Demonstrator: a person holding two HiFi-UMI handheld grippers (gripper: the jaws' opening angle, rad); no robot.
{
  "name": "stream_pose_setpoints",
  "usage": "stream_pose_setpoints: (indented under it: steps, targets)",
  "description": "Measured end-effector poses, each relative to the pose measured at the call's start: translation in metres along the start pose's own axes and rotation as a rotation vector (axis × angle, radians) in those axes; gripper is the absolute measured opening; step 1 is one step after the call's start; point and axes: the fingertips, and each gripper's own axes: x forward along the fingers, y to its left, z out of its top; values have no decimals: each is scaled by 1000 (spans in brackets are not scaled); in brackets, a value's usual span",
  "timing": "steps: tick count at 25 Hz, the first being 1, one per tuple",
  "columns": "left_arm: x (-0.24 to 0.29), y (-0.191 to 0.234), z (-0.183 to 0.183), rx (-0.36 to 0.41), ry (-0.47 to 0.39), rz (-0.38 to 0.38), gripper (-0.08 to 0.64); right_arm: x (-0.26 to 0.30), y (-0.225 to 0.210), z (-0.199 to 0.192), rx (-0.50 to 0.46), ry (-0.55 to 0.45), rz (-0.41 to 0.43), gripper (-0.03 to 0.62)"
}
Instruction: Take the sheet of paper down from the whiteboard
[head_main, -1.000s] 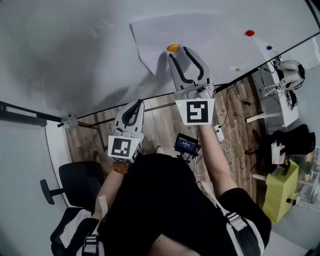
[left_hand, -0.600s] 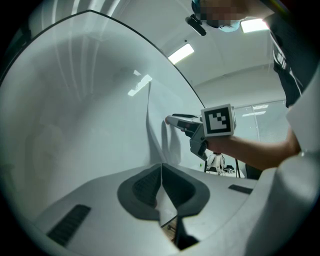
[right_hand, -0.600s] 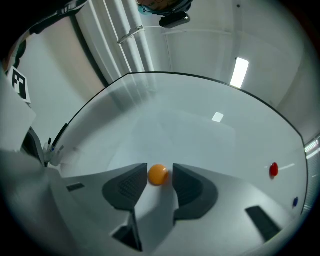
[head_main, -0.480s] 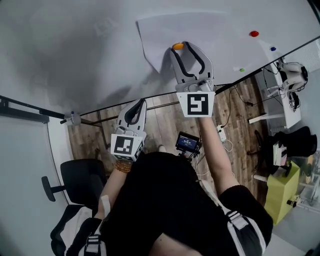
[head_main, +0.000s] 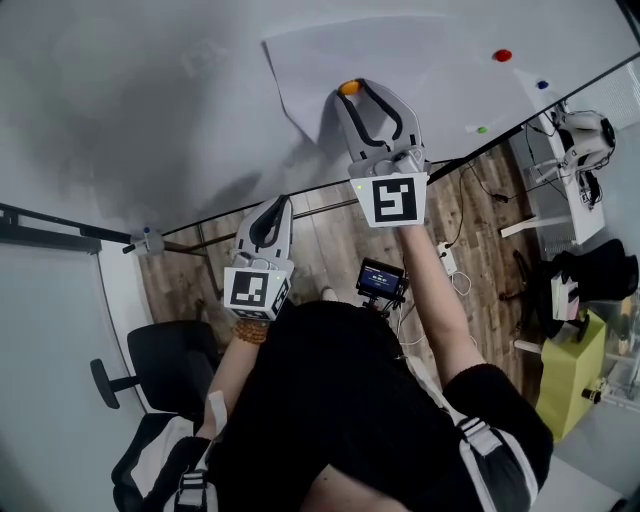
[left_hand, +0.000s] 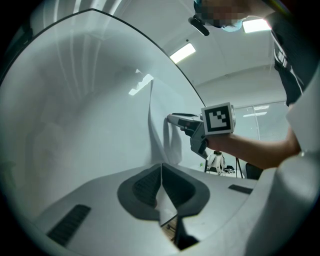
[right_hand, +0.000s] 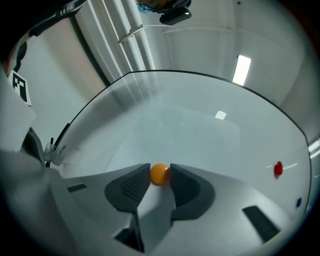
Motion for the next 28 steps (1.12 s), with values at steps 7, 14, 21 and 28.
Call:
stream_pose_setpoints:
  steps: [7, 14, 21, 28]
  targets:
    - [6, -2, 0, -73, -37, -19, 14, 1, -1, 2, 17, -9, 2, 123]
    - [17, -5, 13, -217, -105, -101, 89, 2, -1, 1, 10, -5, 8, 121]
    - [32, -12, 15, -228, -144, -176, 100, 1, -2, 0, 18, 11, 10, 121]
    - [50, -9, 11, -228, -137, -192, 100, 3, 1, -1, 12, 20, 15, 121]
